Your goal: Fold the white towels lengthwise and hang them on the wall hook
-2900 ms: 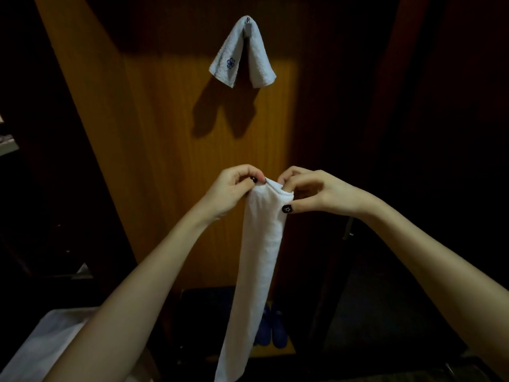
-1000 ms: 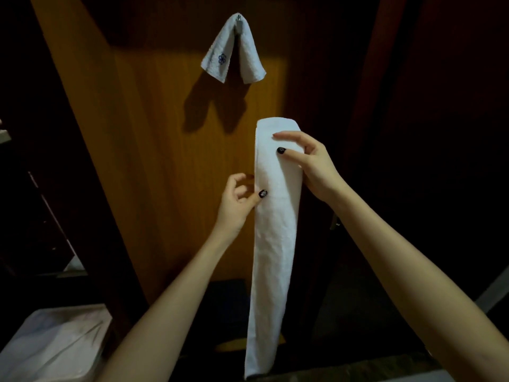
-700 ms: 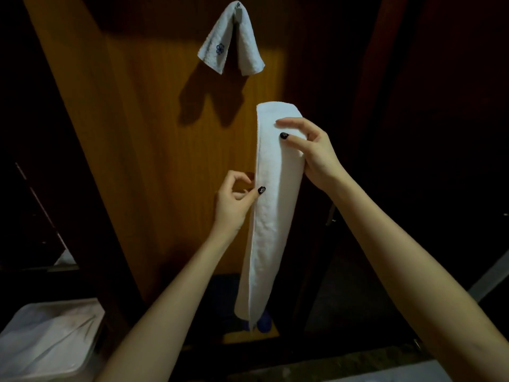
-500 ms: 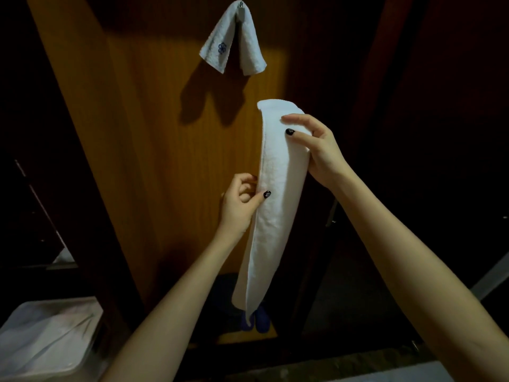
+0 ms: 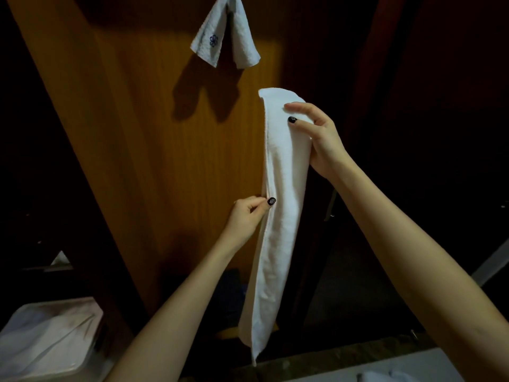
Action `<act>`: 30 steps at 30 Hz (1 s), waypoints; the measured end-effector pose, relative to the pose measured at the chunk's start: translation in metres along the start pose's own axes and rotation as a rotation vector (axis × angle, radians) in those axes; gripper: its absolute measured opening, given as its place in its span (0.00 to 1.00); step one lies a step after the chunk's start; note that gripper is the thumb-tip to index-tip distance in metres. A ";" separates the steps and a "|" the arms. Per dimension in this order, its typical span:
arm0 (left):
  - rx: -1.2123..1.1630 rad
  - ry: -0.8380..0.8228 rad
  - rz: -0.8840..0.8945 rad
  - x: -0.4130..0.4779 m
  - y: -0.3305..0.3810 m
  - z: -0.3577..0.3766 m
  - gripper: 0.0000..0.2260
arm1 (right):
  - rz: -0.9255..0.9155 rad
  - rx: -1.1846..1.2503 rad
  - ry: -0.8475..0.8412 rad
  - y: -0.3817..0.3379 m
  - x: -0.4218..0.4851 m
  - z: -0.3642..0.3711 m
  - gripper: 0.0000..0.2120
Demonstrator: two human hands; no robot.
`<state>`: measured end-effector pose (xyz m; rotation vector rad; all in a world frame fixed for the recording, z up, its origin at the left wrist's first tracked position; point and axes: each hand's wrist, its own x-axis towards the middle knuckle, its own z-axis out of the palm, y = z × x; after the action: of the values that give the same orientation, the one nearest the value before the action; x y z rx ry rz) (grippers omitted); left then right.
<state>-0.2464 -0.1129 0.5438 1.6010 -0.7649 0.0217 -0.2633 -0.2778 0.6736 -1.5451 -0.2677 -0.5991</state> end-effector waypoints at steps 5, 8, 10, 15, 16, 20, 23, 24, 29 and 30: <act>-0.038 0.055 0.014 0.003 -0.005 0.001 0.11 | 0.028 -0.029 0.039 -0.005 0.005 -0.013 0.12; 0.006 0.053 0.088 0.000 -0.006 0.002 0.03 | 0.031 -0.014 0.060 -0.011 0.008 -0.020 0.13; 0.063 0.071 0.144 -0.003 -0.010 0.004 0.03 | 0.023 -0.012 0.083 -0.016 0.010 -0.023 0.12; 0.148 0.240 0.213 -0.004 -0.013 0.013 0.06 | -0.017 -0.018 0.124 -0.024 0.017 -0.019 0.14; 0.150 0.262 0.219 -0.004 -0.013 0.013 0.07 | -0.026 -0.017 0.138 -0.027 0.018 -0.018 0.14; 0.133 0.201 0.202 -0.005 -0.019 0.013 0.08 | -0.048 0.006 0.167 -0.033 0.025 -0.017 0.14; 0.004 0.192 0.035 -0.008 -0.021 0.016 0.11 | -0.052 0.022 0.172 -0.037 0.028 -0.016 0.14; 0.002 0.199 0.004 -0.008 -0.023 0.018 0.12 | -0.055 0.016 0.174 -0.038 0.029 -0.015 0.15; 0.151 0.236 0.103 -0.008 -0.034 0.028 0.08 | -0.075 -0.003 0.213 -0.046 0.033 -0.012 0.15; 0.177 0.232 0.094 -0.009 -0.036 0.029 0.09 | -0.078 -0.006 0.222 -0.048 0.034 -0.011 0.15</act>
<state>-0.2477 -0.1359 0.5023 1.6918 -0.6704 0.3462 -0.2623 -0.2916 0.7313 -1.4645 -0.1570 -0.8270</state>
